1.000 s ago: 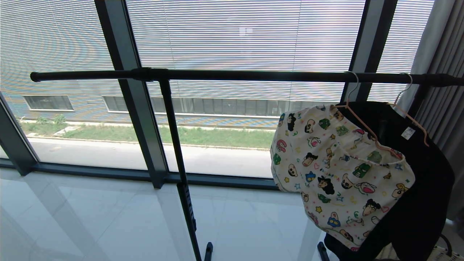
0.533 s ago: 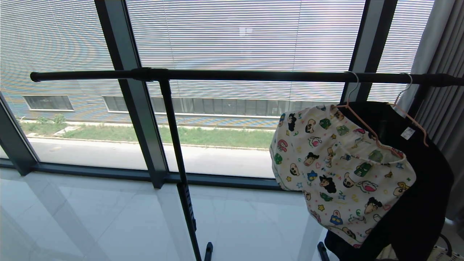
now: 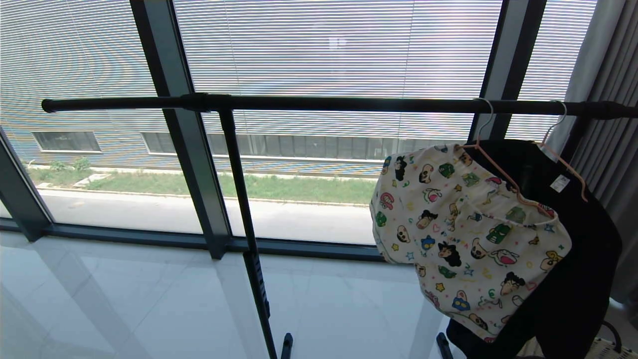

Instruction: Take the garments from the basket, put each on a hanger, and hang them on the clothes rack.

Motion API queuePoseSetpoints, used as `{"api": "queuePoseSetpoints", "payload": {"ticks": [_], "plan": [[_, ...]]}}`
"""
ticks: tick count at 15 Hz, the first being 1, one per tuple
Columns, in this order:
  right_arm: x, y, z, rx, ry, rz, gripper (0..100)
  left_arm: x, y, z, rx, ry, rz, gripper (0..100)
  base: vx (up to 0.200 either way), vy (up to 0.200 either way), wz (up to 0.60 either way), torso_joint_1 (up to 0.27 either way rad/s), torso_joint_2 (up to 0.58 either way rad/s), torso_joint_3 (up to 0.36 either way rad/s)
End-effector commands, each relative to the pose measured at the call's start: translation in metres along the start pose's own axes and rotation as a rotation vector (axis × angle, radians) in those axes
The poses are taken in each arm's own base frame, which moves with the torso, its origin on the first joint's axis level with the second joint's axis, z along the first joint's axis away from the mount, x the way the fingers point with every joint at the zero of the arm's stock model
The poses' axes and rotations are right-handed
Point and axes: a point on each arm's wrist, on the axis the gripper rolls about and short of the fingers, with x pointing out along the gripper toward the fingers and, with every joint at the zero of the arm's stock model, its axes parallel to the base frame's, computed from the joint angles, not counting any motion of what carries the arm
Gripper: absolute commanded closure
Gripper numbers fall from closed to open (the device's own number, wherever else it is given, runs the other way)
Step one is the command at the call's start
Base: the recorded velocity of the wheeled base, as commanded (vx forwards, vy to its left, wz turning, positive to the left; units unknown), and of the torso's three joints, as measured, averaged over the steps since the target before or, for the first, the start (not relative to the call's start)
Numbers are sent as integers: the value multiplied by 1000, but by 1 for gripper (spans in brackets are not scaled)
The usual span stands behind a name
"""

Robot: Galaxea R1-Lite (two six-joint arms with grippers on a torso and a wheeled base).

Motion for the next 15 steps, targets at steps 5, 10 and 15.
{"api": "queuePoseSetpoints", "payload": {"ticks": [5,10,15], "plan": [[0,0,0,1,2,0,0,0,0,-1,-3,7,0,0,0,0,0,0,0,0],[0,0,0,4,2,0,0,0,0,-1,-3,7,0,0,0,0,0,0,0,0],[0,0,0,1,2,0,0,0,0,-1,-3,7,0,0,0,0,0,0,0,0]]}}
